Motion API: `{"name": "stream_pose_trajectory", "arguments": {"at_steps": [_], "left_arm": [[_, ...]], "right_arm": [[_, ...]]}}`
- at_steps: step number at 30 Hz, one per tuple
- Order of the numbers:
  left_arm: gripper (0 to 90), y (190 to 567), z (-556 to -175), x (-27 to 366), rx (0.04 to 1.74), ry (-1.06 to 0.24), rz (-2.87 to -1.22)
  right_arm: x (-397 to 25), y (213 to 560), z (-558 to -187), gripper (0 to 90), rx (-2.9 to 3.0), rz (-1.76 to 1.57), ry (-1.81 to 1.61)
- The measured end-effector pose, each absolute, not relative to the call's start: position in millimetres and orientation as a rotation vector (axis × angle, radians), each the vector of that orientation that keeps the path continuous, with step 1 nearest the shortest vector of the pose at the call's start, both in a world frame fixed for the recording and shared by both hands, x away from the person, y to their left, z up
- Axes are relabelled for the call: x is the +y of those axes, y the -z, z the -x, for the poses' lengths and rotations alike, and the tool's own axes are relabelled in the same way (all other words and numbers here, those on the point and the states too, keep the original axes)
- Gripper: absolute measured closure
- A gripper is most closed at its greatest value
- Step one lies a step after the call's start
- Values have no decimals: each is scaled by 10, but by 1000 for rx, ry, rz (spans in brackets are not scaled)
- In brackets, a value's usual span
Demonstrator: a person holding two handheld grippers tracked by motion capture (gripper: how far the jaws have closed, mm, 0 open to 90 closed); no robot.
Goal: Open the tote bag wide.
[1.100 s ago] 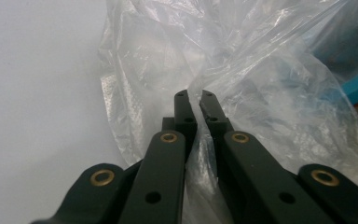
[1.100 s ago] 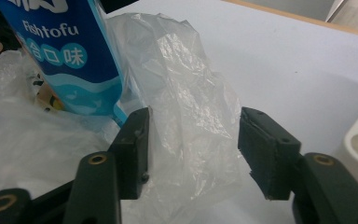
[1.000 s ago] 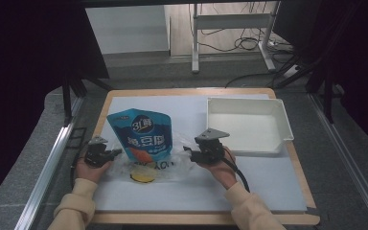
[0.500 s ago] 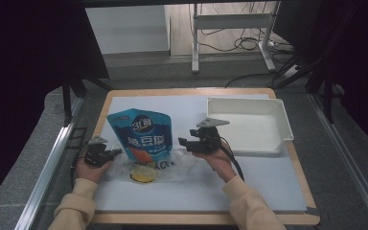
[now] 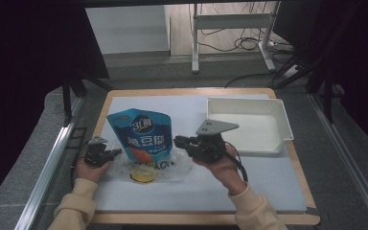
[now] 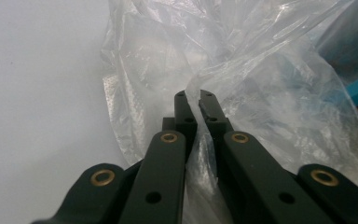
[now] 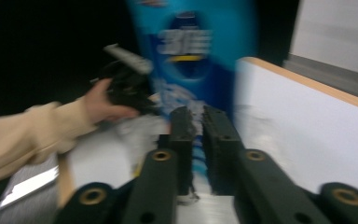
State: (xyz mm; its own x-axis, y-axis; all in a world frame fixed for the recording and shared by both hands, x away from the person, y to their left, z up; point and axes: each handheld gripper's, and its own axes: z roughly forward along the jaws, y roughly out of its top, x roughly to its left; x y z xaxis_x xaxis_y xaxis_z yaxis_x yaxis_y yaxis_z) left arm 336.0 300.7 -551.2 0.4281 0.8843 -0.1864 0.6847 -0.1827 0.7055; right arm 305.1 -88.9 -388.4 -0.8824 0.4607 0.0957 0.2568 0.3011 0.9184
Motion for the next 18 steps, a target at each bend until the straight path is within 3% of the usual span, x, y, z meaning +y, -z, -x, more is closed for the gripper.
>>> {"name": "stream_pose_trajectory", "arguments": {"at_steps": [1, 4, 9, 18], "left_arm": [[895, 5512, -3359, 3007, 1326, -342, -1940], [895, 5511, -3359, 3007, 1326, -342, -1940], [895, 5512, -3361, 3009, 1326, -341, -1940], [895, 5515, -3358, 3019, 1326, -342, -1938]], "right_arm": [[-762, 3890, -2921, 886, 2414, -619, -1604], [-626, 3974, -2867, 887, 2475, -595, -1560], [-448, 4369, -3030, 888, 2551, -678, -1404], [-763, 4845, -3393, 887, 2552, -902, -1263]]}}
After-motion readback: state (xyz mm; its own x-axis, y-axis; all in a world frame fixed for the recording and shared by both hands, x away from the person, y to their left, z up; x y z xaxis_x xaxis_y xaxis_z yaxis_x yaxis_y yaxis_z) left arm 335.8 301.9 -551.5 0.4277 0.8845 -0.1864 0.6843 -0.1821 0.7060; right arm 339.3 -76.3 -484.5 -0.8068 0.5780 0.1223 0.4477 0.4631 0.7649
